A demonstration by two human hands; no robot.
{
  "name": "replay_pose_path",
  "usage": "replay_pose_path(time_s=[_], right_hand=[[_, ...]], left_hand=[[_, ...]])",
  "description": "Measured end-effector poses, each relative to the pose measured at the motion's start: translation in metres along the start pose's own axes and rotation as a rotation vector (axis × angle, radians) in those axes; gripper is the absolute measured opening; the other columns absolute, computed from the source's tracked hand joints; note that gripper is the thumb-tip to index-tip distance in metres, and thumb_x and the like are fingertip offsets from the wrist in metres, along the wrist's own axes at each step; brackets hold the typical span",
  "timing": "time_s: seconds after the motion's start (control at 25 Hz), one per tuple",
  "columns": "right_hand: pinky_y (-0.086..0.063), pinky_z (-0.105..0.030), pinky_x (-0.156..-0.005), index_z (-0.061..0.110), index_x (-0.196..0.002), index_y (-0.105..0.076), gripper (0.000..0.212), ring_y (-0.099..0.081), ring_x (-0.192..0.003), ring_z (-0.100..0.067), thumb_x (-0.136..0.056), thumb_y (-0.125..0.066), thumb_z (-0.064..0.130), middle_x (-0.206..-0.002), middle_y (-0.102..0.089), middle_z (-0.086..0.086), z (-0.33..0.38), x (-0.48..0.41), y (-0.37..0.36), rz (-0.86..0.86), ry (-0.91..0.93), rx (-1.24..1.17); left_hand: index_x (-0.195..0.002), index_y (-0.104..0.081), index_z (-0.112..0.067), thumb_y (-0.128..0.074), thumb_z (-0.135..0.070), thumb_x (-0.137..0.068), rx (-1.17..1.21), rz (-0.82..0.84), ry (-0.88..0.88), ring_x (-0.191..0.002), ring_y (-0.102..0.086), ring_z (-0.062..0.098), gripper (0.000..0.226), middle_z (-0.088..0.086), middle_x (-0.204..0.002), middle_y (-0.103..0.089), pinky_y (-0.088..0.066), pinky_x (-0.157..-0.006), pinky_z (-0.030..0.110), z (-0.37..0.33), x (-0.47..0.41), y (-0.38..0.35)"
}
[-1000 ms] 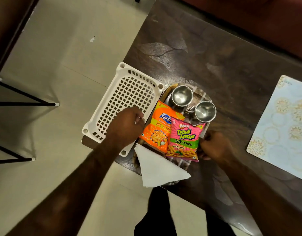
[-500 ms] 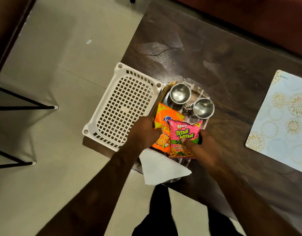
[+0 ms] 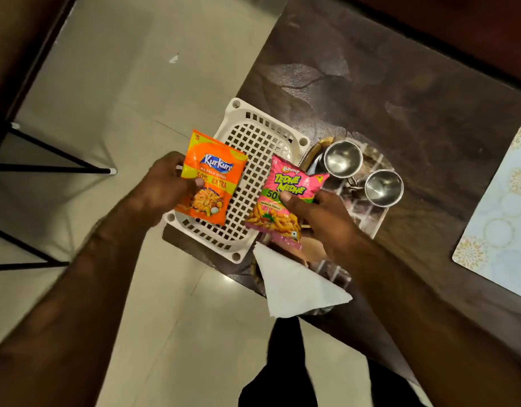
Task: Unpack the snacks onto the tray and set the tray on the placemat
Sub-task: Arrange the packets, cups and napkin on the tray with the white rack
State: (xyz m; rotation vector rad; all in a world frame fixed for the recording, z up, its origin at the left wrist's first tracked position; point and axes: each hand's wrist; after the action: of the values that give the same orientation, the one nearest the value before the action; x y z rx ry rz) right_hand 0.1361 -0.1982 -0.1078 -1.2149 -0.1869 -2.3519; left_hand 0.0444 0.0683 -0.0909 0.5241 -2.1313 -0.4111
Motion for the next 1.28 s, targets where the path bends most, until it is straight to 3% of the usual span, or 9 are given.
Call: replay_pose_path(time_s=[0.16,0.4,0.52,0.64,0.72,0.8,0.96,1.12,1.28], right_hand=[[-0.064,-0.045,-0.08,0.013,-0.124,-0.07,0.037,-0.077,-0.096,-0.028,-0.09,-0.077,0.024,-0.111,-0.079,-0.01,0.021,-0.024,-0.026,-0.078,-0.008,-0.033],[-0.065,-0.04,-0.075,0.003,-0.12,-0.067,0.027,-0.075,-0.082,-0.02,-0.095,-0.07,0.011,-0.097,-0.076,-0.008,0.03,-0.029,-0.025,-0.156,0.071,-0.053],[-0.059,-0.037,-0.078,0.016,-0.103,-0.07,0.013,-0.07,-0.085,-0.018,-0.093,-0.066,0.009,-0.092,-0.074,-0.003,0.023,-0.021,-0.019,-0.209,0.13,-0.012],[-0.058,-0.043,-0.091,0.021,-0.11,-0.066,0.024,-0.071,-0.1,-0.023,-0.088,-0.063,0.011,-0.105,-0.075,-0.002,-0.001,-0.011,-0.004,-0.348,0.124,0.238],[-0.059,-0.033,-0.085,0.024,-0.106,-0.067,0.024,-0.072,-0.095,-0.025,-0.087,-0.062,0.01,-0.099,-0.074,0.0,-0.023,0.005,0.012,-0.248,0.111,0.488],[-0.057,-0.028,-0.083,0.026,-0.107,-0.068,0.026,-0.071,-0.09,-0.021,-0.085,-0.07,0.014,-0.095,-0.071,0.007,-0.044,0.022,0.023,-0.04,0.037,0.706],[-0.049,-0.034,-0.098,0.026,-0.13,-0.06,0.058,-0.06,-0.108,-0.015,-0.078,-0.082,0.035,-0.118,-0.063,0.005,-0.074,0.037,0.022,0.194,0.102,1.072],[-0.046,-0.03,-0.096,0.02,-0.129,-0.062,0.049,-0.058,-0.116,-0.02,-0.084,-0.079,0.028,-0.125,-0.06,0.001,-0.069,0.034,0.012,0.26,0.07,1.127],[-0.054,-0.034,-0.076,0.005,-0.106,-0.074,0.026,-0.067,-0.085,-0.013,-0.083,-0.083,0.012,-0.096,-0.073,-0.008,-0.041,0.034,0.016,0.448,0.055,0.814]], left_hand=[[-0.114,-0.057,-0.015,-0.071,-0.012,-0.09,0.077,0.014,-0.032,-0.091,-0.068,0.014,0.028,-0.003,-0.098,-0.069,-0.052,-0.067,0.026,0.002,-0.012,0.001],[-0.12,-0.063,-0.012,-0.064,-0.011,-0.096,0.047,-0.041,-0.201,-0.087,-0.067,0.008,0.024,0.003,-0.108,-0.067,-0.059,-0.08,0.031,-0.01,-0.025,-0.025],[-0.132,-0.061,-0.016,-0.064,-0.016,-0.096,-0.082,-0.098,-0.236,-0.104,-0.066,0.021,0.036,0.009,-0.123,-0.063,-0.058,-0.091,0.043,-0.015,-0.032,-0.031],[-0.144,-0.048,-0.017,-0.068,-0.026,-0.092,-0.353,-0.184,-0.25,-0.122,-0.056,0.033,0.056,0.018,-0.135,-0.051,-0.048,-0.104,0.049,-0.015,-0.033,-0.037],[-0.146,-0.042,-0.018,-0.069,-0.033,-0.089,-0.534,-0.334,-0.228,-0.129,-0.048,0.035,0.065,0.017,-0.138,-0.046,-0.039,-0.107,0.052,-0.015,-0.023,-0.036],[-0.138,-0.048,-0.02,-0.07,-0.03,-0.085,-0.475,-0.415,-0.276,-0.123,-0.052,0.033,0.058,0.013,-0.131,-0.051,-0.042,-0.104,0.053,-0.016,-0.01,-0.036],[-0.115,-0.064,-0.014,-0.073,-0.014,-0.082,-0.371,-0.066,-0.491,-0.101,-0.06,0.024,0.035,0.01,-0.112,-0.057,-0.05,-0.092,0.039,-0.007,0.027,-0.066],[-0.109,-0.065,-0.018,-0.079,-0.014,-0.081,-0.203,0.185,-0.448,-0.083,-0.057,0.008,0.031,0.005,-0.105,-0.06,-0.045,-0.071,0.007,0.002,0.046,-0.085],[-0.123,-0.062,-0.024,-0.087,-0.029,-0.073,-0.026,0.654,-0.204,-0.101,-0.07,0.011,0.056,-0.004,-0.11,-0.071,-0.059,-0.08,0.023,0.009,0.053,-0.075]])
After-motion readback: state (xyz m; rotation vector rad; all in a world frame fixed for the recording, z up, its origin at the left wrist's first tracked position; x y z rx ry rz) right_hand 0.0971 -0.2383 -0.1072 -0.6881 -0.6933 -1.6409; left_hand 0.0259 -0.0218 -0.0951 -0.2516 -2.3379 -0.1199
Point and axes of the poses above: each hand's wrist, its own x-axis away from the middle knuckle, its own y-axis out of the back of the hand, z = x × y
